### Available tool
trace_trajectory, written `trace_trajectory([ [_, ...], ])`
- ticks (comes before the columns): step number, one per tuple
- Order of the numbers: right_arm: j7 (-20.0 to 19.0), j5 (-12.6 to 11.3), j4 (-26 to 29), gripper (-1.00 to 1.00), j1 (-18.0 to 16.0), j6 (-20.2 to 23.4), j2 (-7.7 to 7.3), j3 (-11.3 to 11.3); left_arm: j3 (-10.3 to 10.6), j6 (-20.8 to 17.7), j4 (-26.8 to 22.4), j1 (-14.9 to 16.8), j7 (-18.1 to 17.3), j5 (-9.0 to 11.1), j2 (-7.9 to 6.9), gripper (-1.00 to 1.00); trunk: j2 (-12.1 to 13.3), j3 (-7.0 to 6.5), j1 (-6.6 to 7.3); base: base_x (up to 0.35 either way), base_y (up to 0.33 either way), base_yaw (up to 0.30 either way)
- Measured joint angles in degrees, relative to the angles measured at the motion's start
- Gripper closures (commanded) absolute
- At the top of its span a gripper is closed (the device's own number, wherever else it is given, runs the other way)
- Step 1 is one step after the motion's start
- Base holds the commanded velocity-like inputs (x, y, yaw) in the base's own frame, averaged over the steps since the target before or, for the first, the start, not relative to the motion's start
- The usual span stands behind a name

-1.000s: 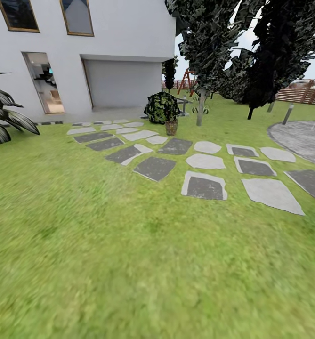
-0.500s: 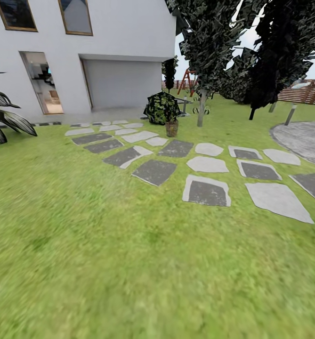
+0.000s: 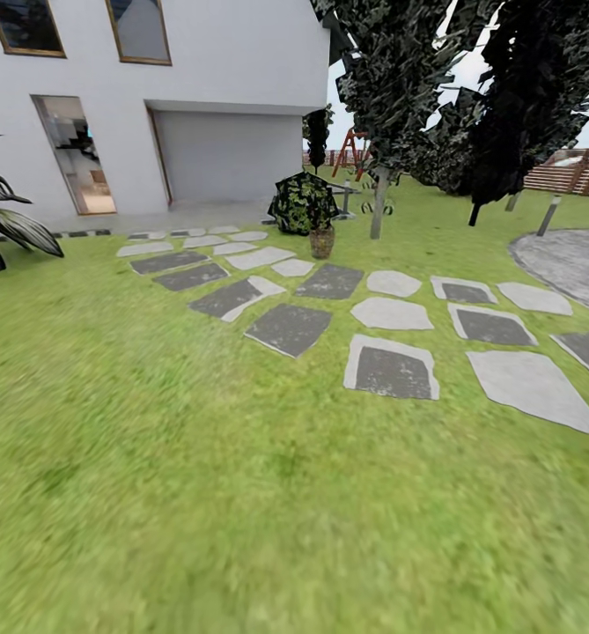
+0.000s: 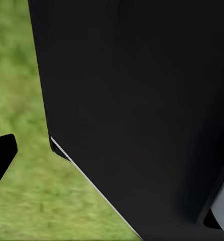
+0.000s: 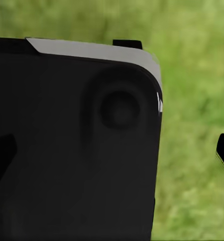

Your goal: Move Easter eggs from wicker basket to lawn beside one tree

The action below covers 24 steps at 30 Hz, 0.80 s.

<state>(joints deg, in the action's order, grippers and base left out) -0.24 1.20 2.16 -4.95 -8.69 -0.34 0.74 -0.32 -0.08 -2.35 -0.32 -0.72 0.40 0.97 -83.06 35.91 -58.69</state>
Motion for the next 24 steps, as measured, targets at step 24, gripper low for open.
trace_trajectory([
  [24, 0.0, 0.0, 0.0, -1.0, 0.0, 0.0, 0.0, 0.0, 0.0, 0.0, 0.0, 0.0, 0.0, 0.0, 0.0, -1.0, 0.0, 0.0, 0.0, 0.326, 0.0, 0.0],
])
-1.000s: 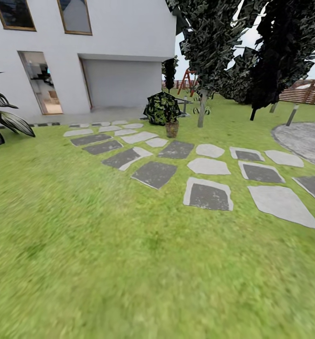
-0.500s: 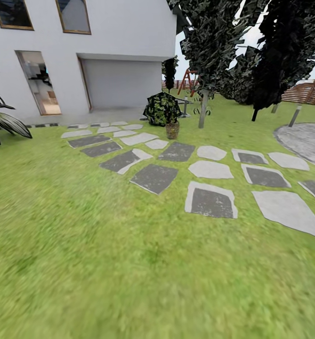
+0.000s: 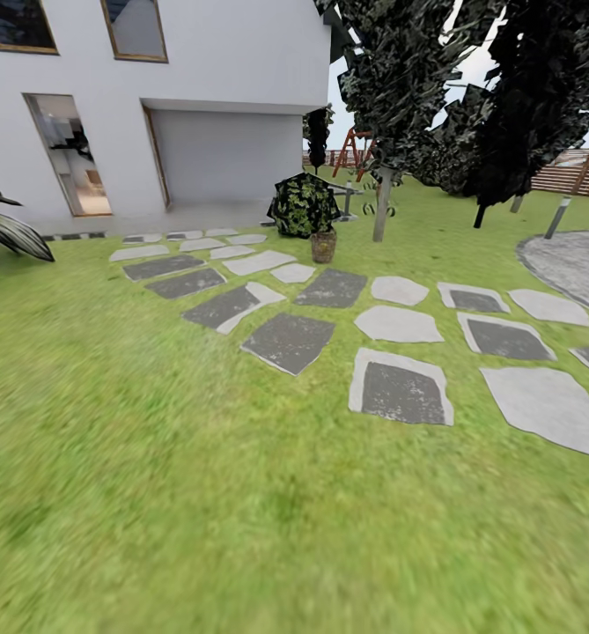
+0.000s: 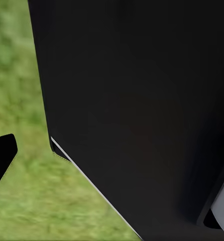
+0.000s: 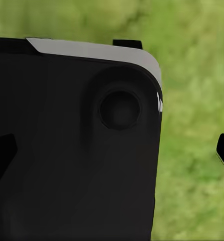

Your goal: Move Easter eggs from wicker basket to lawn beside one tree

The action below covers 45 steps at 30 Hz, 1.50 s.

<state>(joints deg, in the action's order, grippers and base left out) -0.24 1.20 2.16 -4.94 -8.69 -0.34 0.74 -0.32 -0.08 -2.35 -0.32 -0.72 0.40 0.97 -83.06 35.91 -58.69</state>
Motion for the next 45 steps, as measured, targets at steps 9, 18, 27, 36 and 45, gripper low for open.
trace_trajectory([
  [9, 0.0, 0.0, 0.0, -1.0, 0.0, 0.0, 0.0, 0.0, 0.0, 0.0, 0.0, 0.0, 0.0, 0.0, 0.0, -1.0, 0.0, 0.0, 0.0, 0.326, 0.0, 0.0],
  [18, 0.0, 0.0, 0.0, -1.0, 0.0, 0.0, 0.0, 0.0, 0.0, 0.0, 0.0, 0.0, 0.0, 0.0, 0.0, -1.0, 0.0, 0.0, 0.0, 0.326, 0.0, 0.0],
  [27, 0.0, 0.0, 0.0, -1.0, 0.0, 0.0, 0.0, 0.0, 0.0, 0.0, 0.0, 0.0, 0.0, 0.0, 0.0, -1.0, 0.0, 0.0, 0.0, 0.326, 0.0, 0.0],
  [36, 0.0, 0.0, 0.0, -1.0, 0.0, 0.0, 0.0, 0.0, 0.0, 0.0, 0.0, 0.0, 0.0, 0.0, 0.0, -1.0, 0.0, 0.0, 0.0, 0.326, 0.0, 0.0],
  [45, 0.0, 0.0, 0.0, -1.0, 0.0, 0.0, 0.0, 0.0, 0.0, 0.0, 0.0, 0.0, 0.0, 0.0, 0.0, -1.0, 0.0, 0.0, 0.0, 0.326, 0.0, 0.0],
])
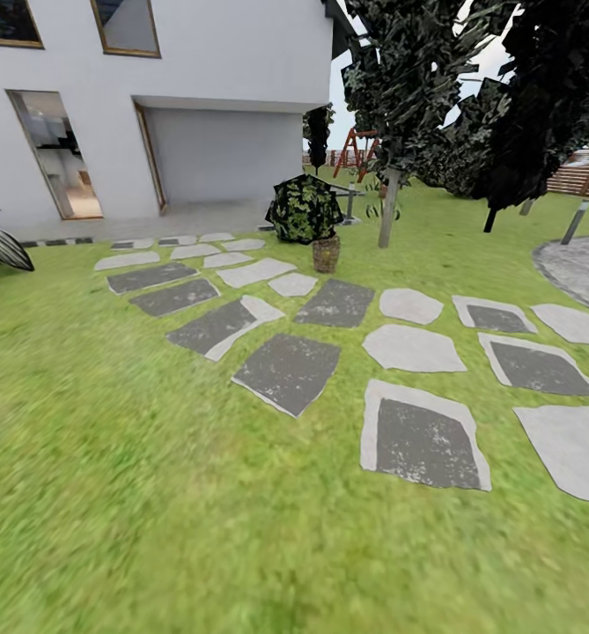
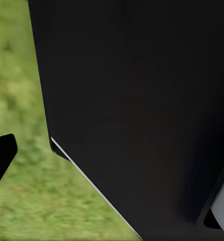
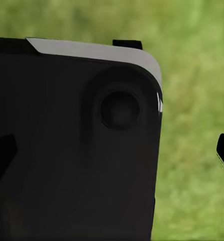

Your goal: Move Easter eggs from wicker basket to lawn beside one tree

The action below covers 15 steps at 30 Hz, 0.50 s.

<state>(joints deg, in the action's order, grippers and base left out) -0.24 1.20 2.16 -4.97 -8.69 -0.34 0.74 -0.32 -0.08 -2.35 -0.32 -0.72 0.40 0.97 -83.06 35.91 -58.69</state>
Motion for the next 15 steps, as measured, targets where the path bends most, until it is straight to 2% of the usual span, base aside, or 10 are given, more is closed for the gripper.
trace_trajectory([
  [15, 0.0, 0.0, 0.0, -1.0, 0.0, 0.0, 0.0, 0.0, 0.0, 0.0, 0.0, 0.0, 0.0, 0.0, 0.0, -1.0, 0.0, 0.0, 0.0, 0.326, 0.0, 0.0],
])
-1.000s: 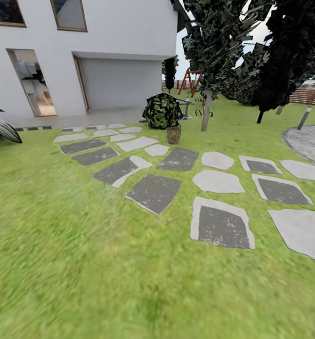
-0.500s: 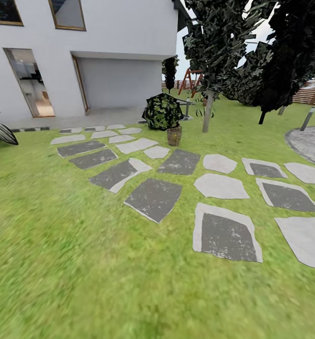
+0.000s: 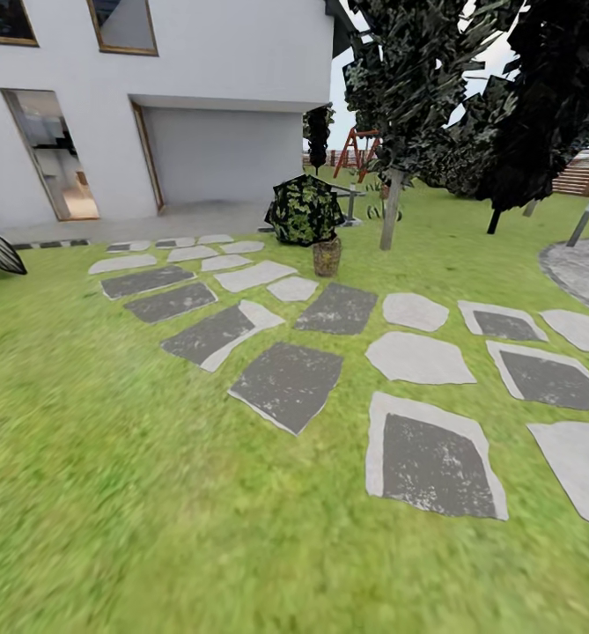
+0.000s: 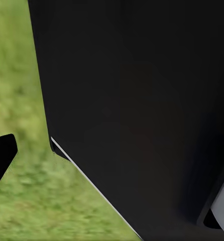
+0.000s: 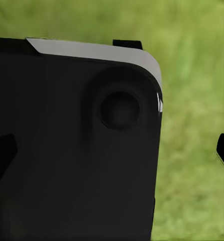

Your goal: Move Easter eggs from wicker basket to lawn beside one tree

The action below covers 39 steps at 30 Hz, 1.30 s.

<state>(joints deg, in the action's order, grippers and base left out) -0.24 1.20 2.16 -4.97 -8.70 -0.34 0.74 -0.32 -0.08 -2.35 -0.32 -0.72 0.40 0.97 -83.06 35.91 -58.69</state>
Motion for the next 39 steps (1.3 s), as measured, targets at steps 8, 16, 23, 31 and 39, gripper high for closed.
trace_trajectory([
  [8, 0.0, 0.0, 0.0, -1.0, 0.0, 0.0, 0.0, 0.0, 0.0, 0.0, 0.0, 0.0, 0.0, 0.0, 0.0, -1.0, 0.0, 0.0, 0.0, 0.326, 0.0, 0.0],
  [16, 0.0, 0.0, 0.0, -1.0, 0.0, 0.0, 0.0, 0.0, 0.0, 0.0, 0.0, 0.0, 0.0, 0.0, 0.0, -1.0, 0.0, 0.0, 0.0, 0.326, 0.0, 0.0],
  [23, 0.0, 0.0, 0.0, -1.0, 0.0, 0.0, 0.0, 0.0, 0.0, 0.0, 0.0, 0.0, 0.0, 0.0, 0.0, -1.0, 0.0, 0.0, 0.0, 0.326, 0.0, 0.0],
  [31, 0.0, 0.0, 0.0, -1.0, 0.0, 0.0, 0.0, 0.0, 0.0, 0.0, 0.0, 0.0, 0.0, 0.0, 0.0, -1.0, 0.0, 0.0, 0.0, 0.326, 0.0, 0.0],
  [39, 0.0, 0.0, 0.0, -1.0, 0.0, 0.0, 0.0, 0.0, 0.0, 0.0, 0.0, 0.0, 0.0, 0.0, 0.0, -1.0, 0.0, 0.0, 0.0, 0.326, 0.0, 0.0],
])
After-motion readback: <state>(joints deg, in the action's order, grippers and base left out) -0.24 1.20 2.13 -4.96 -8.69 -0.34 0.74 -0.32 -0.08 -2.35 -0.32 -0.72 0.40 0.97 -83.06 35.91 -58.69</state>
